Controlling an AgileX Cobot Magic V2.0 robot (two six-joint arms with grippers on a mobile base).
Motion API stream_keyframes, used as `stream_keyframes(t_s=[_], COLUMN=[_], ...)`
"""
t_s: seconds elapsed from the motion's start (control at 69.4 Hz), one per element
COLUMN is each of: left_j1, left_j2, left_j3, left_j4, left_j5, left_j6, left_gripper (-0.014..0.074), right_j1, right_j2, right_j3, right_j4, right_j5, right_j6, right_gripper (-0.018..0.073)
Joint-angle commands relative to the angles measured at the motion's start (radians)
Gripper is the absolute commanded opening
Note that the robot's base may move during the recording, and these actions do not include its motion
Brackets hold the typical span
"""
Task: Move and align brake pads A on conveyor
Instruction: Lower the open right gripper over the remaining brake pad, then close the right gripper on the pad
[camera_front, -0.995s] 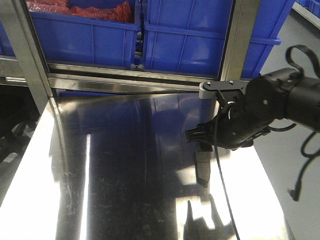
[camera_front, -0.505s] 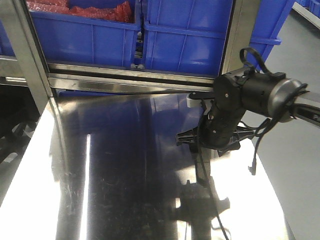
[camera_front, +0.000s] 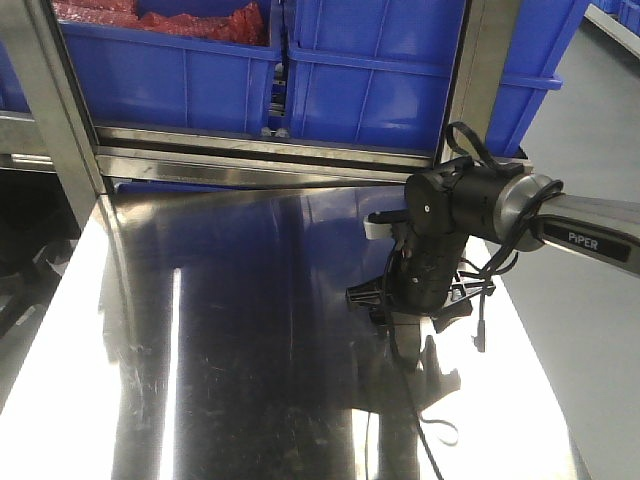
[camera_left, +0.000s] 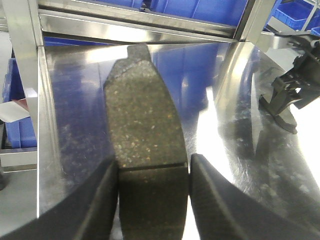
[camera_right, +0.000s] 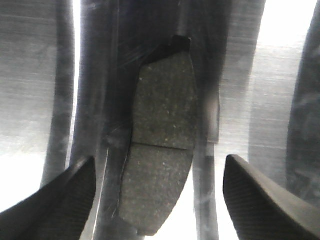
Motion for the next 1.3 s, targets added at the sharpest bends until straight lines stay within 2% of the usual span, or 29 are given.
stream_keyframes(t_s=[0.0,0.274,0.404,0.548,0.663,1.038,1.283], left_j1=[-0.003,-0.003,-0.003,-0.003,-0.003,-0.003,-0.003], left_j2=[0.012,0.012,0.012,0.012,0.012,0.012,0.012], left_j3=[-0.024,-0.024,-0.024,-0.024,-0.024,-0.024,-0.024], left_j4=[0.004,0.004,0.004,0.004,0.004,0.004,0.004], left_j5=[-0.098,-0.098,-0.098,-0.098,-0.098,-0.098,-0.098], left_j6=[-0.002,-0.002,-0.002,-0.002,-0.002,-0.002,-0.002], left_gripper=[-0.0008,-0.0008,-0.0008,-0.0008,-0.0008,-0.0008,-0.0008], right_j1=[-0.006,-0.009,-0.03,-0.044,-0.044,-0.044,-0.044], right_j2=[-0.04,-0.008,0.002,0.002,0.002,-0.044,-0.162], right_j3=[-0.029,-0.029,-0.029,-0.029,-0.029,-0.029,-0.027], right_j4=[-0.015,0.002,0.047,0.069,0.058,0.054,-0.044], right_j5=[-0.023,-0.052,-0.061,-0.06,-0.052,-0.072,-0.084], right_j6=[0.004,0.012,0.014,0.014,0.011,0.002,-0.009], right_gripper=[0.0522,0.0522,0.0519,0.048,0.0402,-0.0007,-0.0009])
